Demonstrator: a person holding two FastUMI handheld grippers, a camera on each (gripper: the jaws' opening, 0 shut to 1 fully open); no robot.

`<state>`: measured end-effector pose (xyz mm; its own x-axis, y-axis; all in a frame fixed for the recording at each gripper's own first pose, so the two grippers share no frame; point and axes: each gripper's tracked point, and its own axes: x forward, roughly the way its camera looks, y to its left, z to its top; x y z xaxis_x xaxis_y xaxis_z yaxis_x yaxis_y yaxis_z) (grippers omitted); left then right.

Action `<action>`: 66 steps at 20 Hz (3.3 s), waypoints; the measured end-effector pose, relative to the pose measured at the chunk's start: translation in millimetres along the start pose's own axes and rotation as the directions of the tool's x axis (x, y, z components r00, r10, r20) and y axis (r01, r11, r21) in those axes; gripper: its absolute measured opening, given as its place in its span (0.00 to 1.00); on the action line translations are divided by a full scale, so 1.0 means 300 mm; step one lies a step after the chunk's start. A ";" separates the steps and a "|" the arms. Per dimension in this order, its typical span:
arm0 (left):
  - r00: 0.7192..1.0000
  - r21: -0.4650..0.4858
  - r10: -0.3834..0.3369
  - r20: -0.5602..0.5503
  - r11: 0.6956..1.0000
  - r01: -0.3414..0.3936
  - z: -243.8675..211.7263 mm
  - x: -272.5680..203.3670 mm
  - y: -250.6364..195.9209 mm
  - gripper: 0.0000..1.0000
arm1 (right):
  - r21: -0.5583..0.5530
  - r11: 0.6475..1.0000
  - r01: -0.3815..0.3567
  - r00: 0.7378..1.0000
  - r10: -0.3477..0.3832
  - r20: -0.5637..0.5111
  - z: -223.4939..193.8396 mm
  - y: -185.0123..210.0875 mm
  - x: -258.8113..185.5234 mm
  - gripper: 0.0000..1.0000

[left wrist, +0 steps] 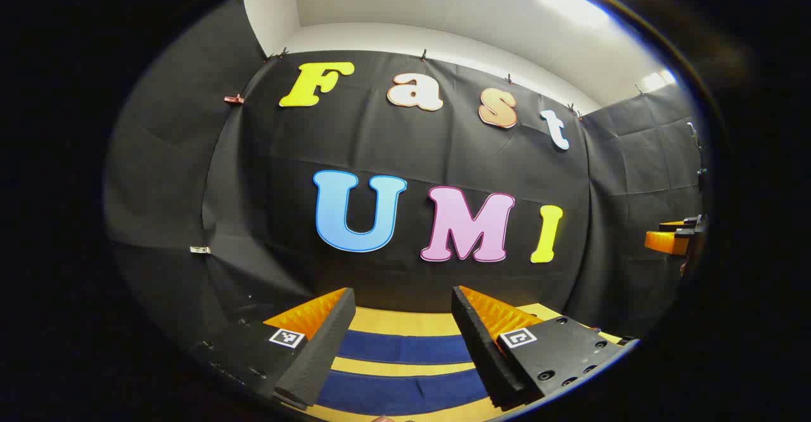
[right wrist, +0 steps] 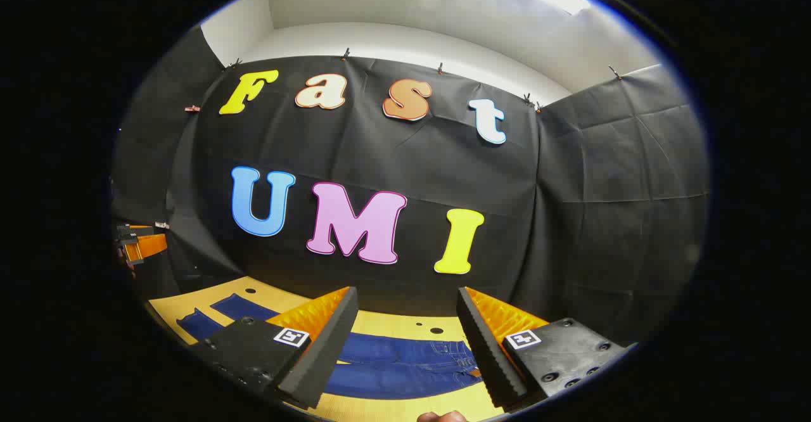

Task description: Grasp the waist and the cuffs of the jeans and fold them to make the two legs overlap; first hold the waist and fold one-third of the jeans toward the cuffs, then hold the cuffs and fold the remaining one-third in the same direction to finish folding.

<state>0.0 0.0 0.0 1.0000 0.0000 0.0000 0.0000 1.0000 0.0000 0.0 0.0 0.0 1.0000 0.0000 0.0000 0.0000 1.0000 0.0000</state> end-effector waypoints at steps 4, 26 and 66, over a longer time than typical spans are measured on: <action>1.000 -0.020 -0.015 -0.010 1.000 0.015 -0.007 0.011 -0.012 0.96 | -0.002 1.000 -0.004 1.000 0.004 -0.008 -0.004 0.010 -0.002 0.96; 0.959 0.107 -0.267 0.090 0.960 0.257 0.151 0.124 -0.267 0.96 | -0.013 0.998 -0.057 0.998 0.058 0.016 0.026 -0.006 0.104 0.96; 0.364 0.214 -0.266 -0.893 0.461 0.861 -1.050 -0.018 0.301 0.97 | -0.325 0.565 -0.759 0.562 0.316 -0.764 -1.305 -0.258 0.378 0.97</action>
<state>-5.3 90.3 -315.1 0.3640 -0.2662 -0.8925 0.8613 0.4609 0.2138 113.3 -77.5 -391.4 0.5625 0.3163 -0.7639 -0.7586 0.5649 -0.3247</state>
